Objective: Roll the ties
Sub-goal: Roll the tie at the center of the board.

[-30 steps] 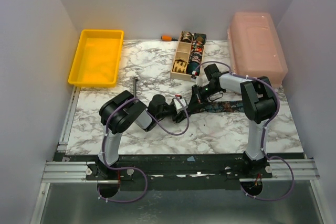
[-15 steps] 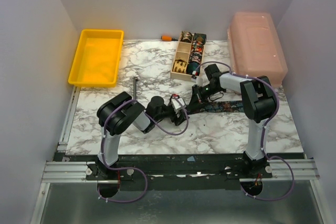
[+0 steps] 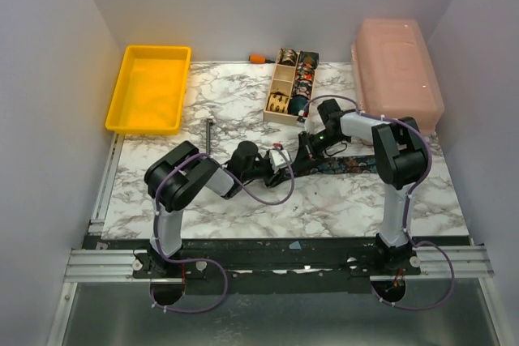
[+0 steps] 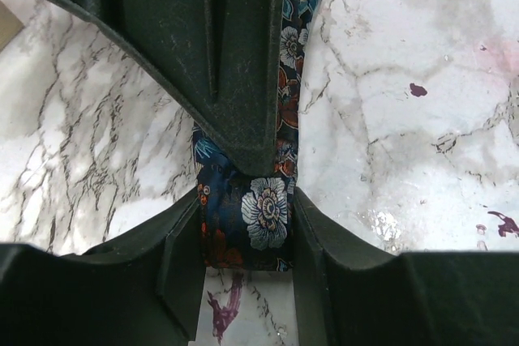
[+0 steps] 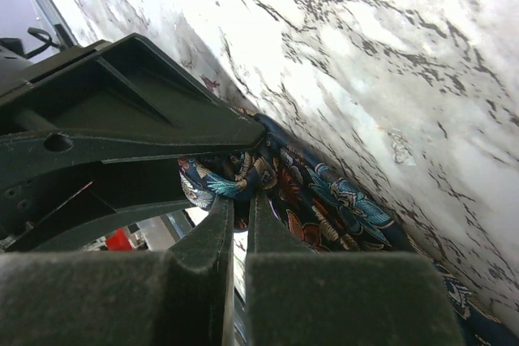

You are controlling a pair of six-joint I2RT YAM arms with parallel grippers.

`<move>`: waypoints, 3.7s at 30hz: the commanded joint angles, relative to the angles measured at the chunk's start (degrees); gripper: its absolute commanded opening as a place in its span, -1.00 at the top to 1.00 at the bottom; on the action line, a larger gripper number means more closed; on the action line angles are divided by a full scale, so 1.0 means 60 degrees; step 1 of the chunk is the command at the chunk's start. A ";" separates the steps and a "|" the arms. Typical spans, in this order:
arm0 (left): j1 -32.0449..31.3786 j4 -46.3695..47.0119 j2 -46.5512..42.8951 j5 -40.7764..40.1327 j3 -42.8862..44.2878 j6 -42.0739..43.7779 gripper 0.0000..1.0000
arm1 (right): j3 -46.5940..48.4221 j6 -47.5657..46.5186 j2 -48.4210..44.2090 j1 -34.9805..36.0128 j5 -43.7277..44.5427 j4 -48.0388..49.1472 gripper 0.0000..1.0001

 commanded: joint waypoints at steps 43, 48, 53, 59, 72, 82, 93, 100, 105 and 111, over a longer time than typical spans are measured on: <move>-0.0077 -1.2529 0.0257 -0.0143 0.4755 0.3132 1.00 | 0.0209 0.0204 0.0679 -0.0037 0.0232 -0.0425 0.98; 0.0184 -1.1628 0.0143 0.0419 0.4531 0.2615 0.22 | 0.0085 0.0034 0.0810 -0.0103 0.1051 -0.0572 0.99; 0.0604 -0.7714 -0.0571 0.1854 0.2959 0.1615 -0.54 | -0.0039 -0.0168 0.0999 -0.0238 0.1528 -0.0710 0.99; 0.0615 -0.2185 -0.0380 0.2706 0.1211 0.0305 -0.59 | 0.0156 -0.0570 0.1449 -0.0644 0.2182 -0.1163 0.99; 0.0064 -0.0268 0.0795 0.2192 0.1281 0.0417 -0.53 | 0.0937 -0.1252 0.1956 -0.0653 0.3036 -0.1702 0.99; -0.0001 0.0114 0.0464 0.1815 0.0599 0.1151 -0.97 | 0.1234 -0.2562 0.2311 -0.0583 0.2988 -0.2571 0.99; -0.0023 -0.0077 0.0267 0.2248 0.0592 0.1382 -0.97 | 0.1309 -0.3450 0.2487 -0.0264 0.2499 -0.3280 0.99; -0.0273 -0.1054 0.0670 0.2227 0.1481 0.1579 -0.72 | 0.1264 -0.3427 0.2530 0.0047 0.2157 -0.3350 0.99; -0.0382 -0.1819 0.0668 0.1924 0.1619 0.1469 0.05 | 0.1405 -0.3189 0.2405 0.0065 0.2039 -0.3253 0.99; -0.0329 -0.3945 0.0198 0.1409 0.1394 0.1835 0.69 | 0.1597 -0.2920 0.1729 -0.0161 0.1531 -0.3283 0.99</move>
